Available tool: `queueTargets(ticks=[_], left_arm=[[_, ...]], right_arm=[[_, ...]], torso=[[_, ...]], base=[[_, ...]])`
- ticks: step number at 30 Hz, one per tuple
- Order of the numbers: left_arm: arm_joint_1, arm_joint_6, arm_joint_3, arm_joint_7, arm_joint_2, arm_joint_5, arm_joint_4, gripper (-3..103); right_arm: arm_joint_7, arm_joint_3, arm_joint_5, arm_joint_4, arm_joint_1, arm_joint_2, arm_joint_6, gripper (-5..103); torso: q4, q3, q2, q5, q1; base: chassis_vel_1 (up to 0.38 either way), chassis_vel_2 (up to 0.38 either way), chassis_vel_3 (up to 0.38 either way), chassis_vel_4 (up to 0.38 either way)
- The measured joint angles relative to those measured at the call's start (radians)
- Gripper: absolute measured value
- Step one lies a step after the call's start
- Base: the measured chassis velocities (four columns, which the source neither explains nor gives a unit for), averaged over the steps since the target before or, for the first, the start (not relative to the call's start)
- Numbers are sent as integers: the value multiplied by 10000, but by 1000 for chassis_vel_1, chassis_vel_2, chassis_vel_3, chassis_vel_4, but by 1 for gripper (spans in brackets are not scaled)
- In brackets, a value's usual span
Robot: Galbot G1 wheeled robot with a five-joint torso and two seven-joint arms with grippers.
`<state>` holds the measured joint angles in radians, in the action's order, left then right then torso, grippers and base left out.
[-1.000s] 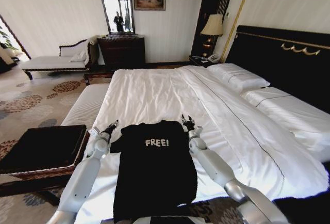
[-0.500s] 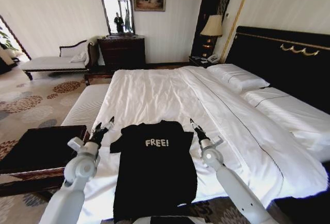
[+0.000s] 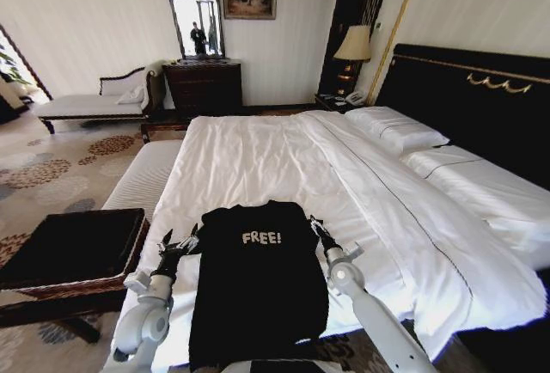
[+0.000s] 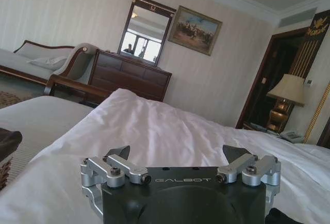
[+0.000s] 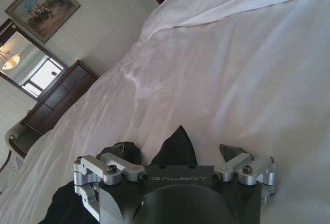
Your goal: Fold the clothes on the bed and place them into the basket.
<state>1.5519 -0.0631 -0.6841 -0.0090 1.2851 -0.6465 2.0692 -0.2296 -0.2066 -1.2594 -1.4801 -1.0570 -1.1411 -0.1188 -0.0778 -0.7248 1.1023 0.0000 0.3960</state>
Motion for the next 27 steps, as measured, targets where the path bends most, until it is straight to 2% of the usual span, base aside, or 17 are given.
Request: queueTargets(ticks=[7, 8, 12, 13, 14, 17, 19, 20, 21, 23, 27], left_arm=[[-114, -245, -63, -180, -355, -437, 82, 100], [-144, -287, -59, -236, -343, -479, 110, 100], [-156, -313, -44, -292, -268, -489, 141, 100], [-145, -319, -40, -309, -223, -488, 151, 100], [-118, -321, -41, -320, -198, -486, 158, 100], [-59, -323, -84, -334, -171, -483, 184, 100], [-29, -323, -144, -344, -155, -483, 223, 100], [-12, -323, -171, -352, -140, -483, 241, 100], [7, -323, -198, -359, -118, -470, 249, 100], [18, -320, -205, -361, -95, -427, 249, 100], [75, -305, -203, -365, 8, -345, 256, 100]], right_arm=[[517, 161, 138, 941, 438, 190, -26, 101], [639, 181, 105, 1059, 518, 212, -36, 96], [824, 211, 39, 1166, 617, 210, -53, 94], [916, 228, 37, 1214, 666, 175, -92, 84], [956, 242, 44, 1235, 692, 136, -118, 78], [978, 257, 57, 1242, 714, 83, -135, 73], [984, 279, 106, 1265, 723, 68, -148, 61], [985, 293, 137, 1297, 733, 64, -159, 61], [985, 300, 147, 1345, 755, 55, -180, 51], [975, 302, 146, 1373, 765, 46, -187, 51], [957, 341, 212, 1471, 773, 27, -217, 29]], torso=[[-1, -1, 0, -1, 1], [-1, 0, 0, -2, 1], [-2, -1, 0, -1, 1], [-2, -1, -1, -1, 1], [-1, -1, -2, 0, 2], [1, -1, -2, -1, 2], [0, -1, -2, 0, 1], [0, -1, -2, 0, 1], [0, -1, -2, 0, 1], [0, -1, -2, -1, 2], [0, -1, -2, -1, 2]], base=[[0, 0, 0, 0], [0, 0, 0, 0], [0, 0, 0, 0], [0, 0, 0, 0], [0, 0, 0, 0], [0, 0, 0, 0], [0, 0, 0, 0], [0, 0, 0, 0], [0, 0, 0, 0], [0, 0, 0, 0], [0, 0, 0, 0]])
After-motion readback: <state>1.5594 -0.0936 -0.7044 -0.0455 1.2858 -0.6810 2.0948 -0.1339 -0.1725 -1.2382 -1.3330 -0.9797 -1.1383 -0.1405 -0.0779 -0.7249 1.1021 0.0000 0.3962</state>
